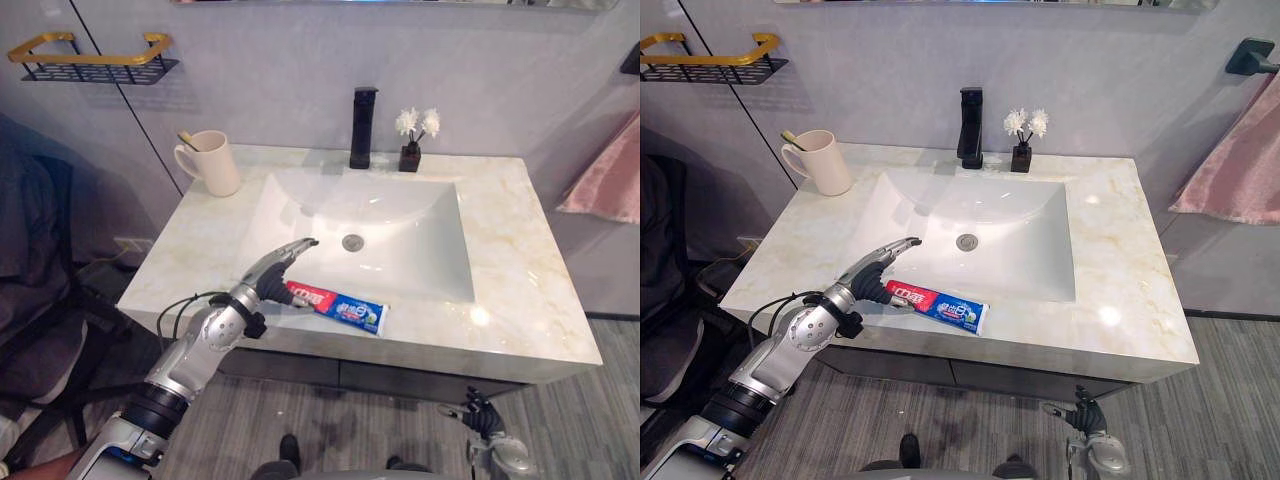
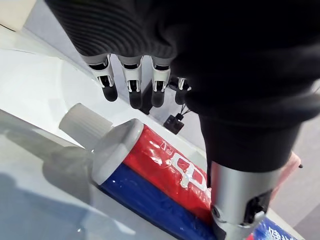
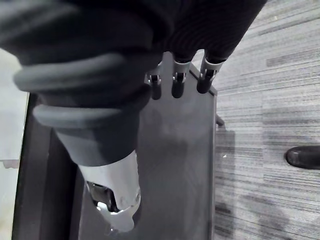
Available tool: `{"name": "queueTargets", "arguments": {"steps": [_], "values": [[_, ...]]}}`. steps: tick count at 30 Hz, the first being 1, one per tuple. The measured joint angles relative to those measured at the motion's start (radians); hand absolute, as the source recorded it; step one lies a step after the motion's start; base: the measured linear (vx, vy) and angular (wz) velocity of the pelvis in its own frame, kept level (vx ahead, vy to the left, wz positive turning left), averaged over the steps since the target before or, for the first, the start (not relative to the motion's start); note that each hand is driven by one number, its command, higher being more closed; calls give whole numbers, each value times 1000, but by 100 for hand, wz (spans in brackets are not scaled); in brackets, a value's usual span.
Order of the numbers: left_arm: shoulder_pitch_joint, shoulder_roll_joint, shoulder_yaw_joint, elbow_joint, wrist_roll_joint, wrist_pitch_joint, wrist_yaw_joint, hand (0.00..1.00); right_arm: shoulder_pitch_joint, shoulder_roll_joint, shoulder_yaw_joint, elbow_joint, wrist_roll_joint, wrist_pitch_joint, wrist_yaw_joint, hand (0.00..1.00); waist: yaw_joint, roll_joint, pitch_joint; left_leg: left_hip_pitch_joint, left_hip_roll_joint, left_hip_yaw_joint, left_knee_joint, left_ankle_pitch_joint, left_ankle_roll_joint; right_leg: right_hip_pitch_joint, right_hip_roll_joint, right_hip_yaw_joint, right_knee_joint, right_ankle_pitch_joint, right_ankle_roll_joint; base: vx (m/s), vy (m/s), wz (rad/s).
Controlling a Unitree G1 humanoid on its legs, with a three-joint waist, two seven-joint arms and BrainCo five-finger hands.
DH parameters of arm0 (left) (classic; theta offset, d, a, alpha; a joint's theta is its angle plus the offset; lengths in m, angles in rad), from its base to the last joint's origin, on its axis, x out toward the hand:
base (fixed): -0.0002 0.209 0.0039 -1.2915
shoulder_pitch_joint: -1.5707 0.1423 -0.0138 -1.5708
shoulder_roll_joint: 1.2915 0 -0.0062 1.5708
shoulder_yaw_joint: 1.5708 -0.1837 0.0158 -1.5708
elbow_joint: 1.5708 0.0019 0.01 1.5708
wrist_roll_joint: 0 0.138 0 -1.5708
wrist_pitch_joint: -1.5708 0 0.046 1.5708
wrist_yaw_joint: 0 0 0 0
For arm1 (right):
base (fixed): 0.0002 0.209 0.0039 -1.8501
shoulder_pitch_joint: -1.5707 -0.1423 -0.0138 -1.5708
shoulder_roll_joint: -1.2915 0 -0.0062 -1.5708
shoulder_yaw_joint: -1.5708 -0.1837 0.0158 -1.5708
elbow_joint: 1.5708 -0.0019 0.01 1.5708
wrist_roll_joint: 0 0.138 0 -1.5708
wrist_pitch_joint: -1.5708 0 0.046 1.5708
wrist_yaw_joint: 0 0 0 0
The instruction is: Organize washtable
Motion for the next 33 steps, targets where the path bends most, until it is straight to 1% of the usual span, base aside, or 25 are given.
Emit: {"name": "queueTargets", "arguments": {"steps": [3, 9, 10, 11, 12, 15, 17, 20, 23, 27, 30, 32, 33], "values": [[13, 26, -2, -5, 33, -20, 0, 0, 0, 0, 0, 0, 0, -1, 0, 0, -1, 0, 0, 0, 0, 0, 0, 0, 0, 0, 0, 0, 0, 0, 0, 0, 0, 0], [25, 58, -10, -6, 111, -37, 12, 0, -1, -4, 14, 0, -1, -2, 0, 0, 1, -2, -1, -1, 0, 1, 0, 0, 0, 0, 0, 0, 0, 0, 0, 0, 0, 0], [25, 63, -14, -5, 127, -38, 20, 100, -1, -4, 15, 0, -1, -3, 0, 0, 1, -2, -1, -1, 0, 1, 0, 0, 0, 0, 0, 0, 0, 0, 0, 0, 0, 0], [25, 64, -15, -5, 133, -39, 21, 100, -1, -4, 15, -1, -1, -4, 0, 0, 0, -2, -1, -1, 0, 1, 0, 0, 0, 0, 0, 1, 0, 0, 0, 0, 0, -4], [24, 67, -52, -2, 176, -41, 20, 100, 1, -4, 18, -1, -1, -6, 0, 0, -1, -3, -1, 2, 0, 5, 0, 0, 0, -1, 0, 5, 0, 0, 0, 0, 0, -6], [9, 62, -60, 19, 193, -41, 26, 100, 0, -5, 20, -1, 0, -6, 0, 0, -5, -5, -2, 3, 1, 7, 0, 0, 0, -2, 0, 8, 0, 0, 0, 0, 0, -3], [-15, 62, -61, 39, 195, -40, 26, 100, -4, -6, 20, -1, 0, -6, 0, 0, -14, -10, -5, 3, 2, 13, 0, -2, 1, -6, 1, 16, 0, 0, 0, 0, 0, -9], [-36, 62, -60, 58, 195, -33, 27, 100, -8, -12, 19, -2, 0, -6, 0, 0, -18, -11, -6, 3, 2, 26, 0, -3, 1, -17, 0, 37, -1, 6, -1, 4, -7, -20], [-48, 64, -59, 78, 195, -19, 30, 100, -7, -15, 17, -5, 1, -6, 0, 0, -30, -11, -6, 6, 2, 29, 0, -3, 1, -18, 0, 44, -1, 6, -1, -1, -17, -8], [-47, 64, -60, 78, 195, -19, 30, 100, -4, -16, 5, -5, 3, -6, -4, 0, -31, -10, -6, 11, 3, 33, 0, -3, 1, -18, 0, 52, 0, 10, 0, -33, -15, -5], [-44, 63, -57, 78, 194, -15, 32, 100, 3, -13, -44, -6, 14, -6, -22, 0, -31, -10, -6, 11, 3, 33, 0, -3, 1, -19, -1, 54, -1, 15, 2, -61, -3, -2], [-20, 59, -36, 74, 188, -14, 42, 100, 7, -11, -112, -7, 48, -6, -30, 0, -32, -10, -6, 12, 3, 34, 0, -4, 2, -20, -1, 56, -2, 17, 2, -65, 0, -3], [0, 46, -13, 69, 168, -4, 47, 100, 13, -8, -187, -14, 72, -6, -53, 0, -31, -10, -6, 12, 3, 34, 0, -4, 1, -21, -1, 56, -3, 17, 2, -59, -2, -1]]}}
